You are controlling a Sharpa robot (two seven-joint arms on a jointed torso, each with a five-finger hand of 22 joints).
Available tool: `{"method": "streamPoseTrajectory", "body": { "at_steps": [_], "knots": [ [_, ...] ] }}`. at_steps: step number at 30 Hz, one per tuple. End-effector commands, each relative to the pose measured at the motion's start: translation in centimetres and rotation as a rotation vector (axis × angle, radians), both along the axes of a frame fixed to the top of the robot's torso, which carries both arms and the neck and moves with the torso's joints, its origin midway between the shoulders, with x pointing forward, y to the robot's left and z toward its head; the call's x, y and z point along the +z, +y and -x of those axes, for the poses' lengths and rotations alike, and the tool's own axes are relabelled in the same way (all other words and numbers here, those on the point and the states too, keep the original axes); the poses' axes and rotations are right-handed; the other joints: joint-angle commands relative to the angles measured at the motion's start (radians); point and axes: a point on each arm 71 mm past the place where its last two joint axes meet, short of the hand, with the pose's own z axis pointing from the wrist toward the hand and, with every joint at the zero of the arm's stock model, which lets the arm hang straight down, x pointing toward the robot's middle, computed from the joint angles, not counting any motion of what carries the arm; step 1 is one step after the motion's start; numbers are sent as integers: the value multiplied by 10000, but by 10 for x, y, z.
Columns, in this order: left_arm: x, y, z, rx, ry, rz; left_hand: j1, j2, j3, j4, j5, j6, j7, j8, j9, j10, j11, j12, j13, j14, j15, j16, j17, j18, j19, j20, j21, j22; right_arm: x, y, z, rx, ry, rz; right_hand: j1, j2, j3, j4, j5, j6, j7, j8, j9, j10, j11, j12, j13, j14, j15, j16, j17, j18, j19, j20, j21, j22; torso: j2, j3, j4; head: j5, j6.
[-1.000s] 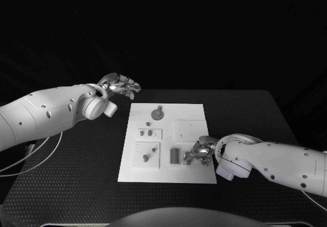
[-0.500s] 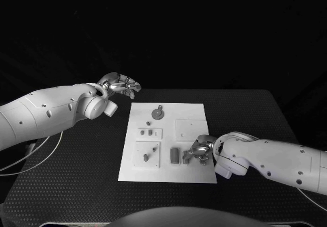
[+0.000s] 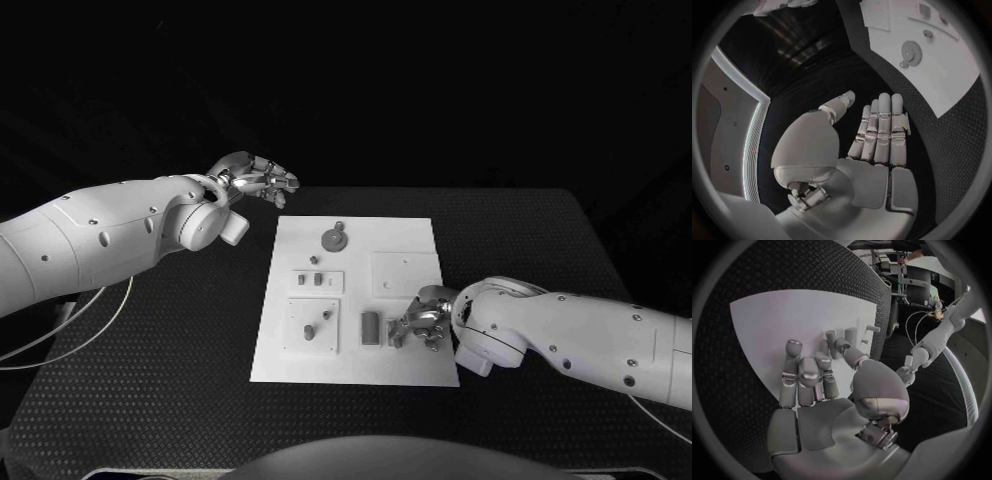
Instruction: Assemble the parts on the task board
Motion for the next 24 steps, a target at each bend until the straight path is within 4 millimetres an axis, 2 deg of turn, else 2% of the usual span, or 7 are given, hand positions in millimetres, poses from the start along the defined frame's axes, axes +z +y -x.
{"method": "streamPoseTrajectory", "body": {
  "at_steps": [1, 15, 24],
  "knots": [
    [1, -2, 0, -145, -25, 98, -56, -46, -32, 47, 42, -76, 0, 47, -13, -36, 22, 44, 0, 80, -11, -44, 12, 106, 45, -47, -41, 12, -5, 0, 5, 345, 436, 307, -97, -8, -50, 1, 11, -64, 170, 3, -22, 95, -1, 39, -14, 5, -67, 66, 10, 134, 30, -53, 54, 185, -4, 7, -10, 16, -7],
    [1, -3, 0, -178, -13, 106, -55, -47, -33, 48, 42, -79, 0, 49, -17, -38, 22, 43, -1, 79, -11, -49, 16, 106, 45, -47, -46, 16, -4, 1, 3, 129, 117, 149, -386, -66, -146, 41, 10, -49, 179, -32, -97, 91, 5, 21, -31, 7, -63, 52, 0, 134, 48, -39, 35, 165, -4, 4, -4, 11, 11],
    [1, -2, 0, -168, -9, 102, -55, -43, -33, 50, 42, -80, 1, 50, -19, -39, 23, 43, -1, 79, -10, -51, 19, 106, 45, -47, -48, 17, -4, 0, 1, -62, -212, -49, -988, -337, -230, 276, 9, -75, 200, -94, -200, 63, 25, -10, -51, 15, -47, 22, -21, 134, 89, -26, -20, 129, -5, 8, -4, 26, 13]
  ]
}}
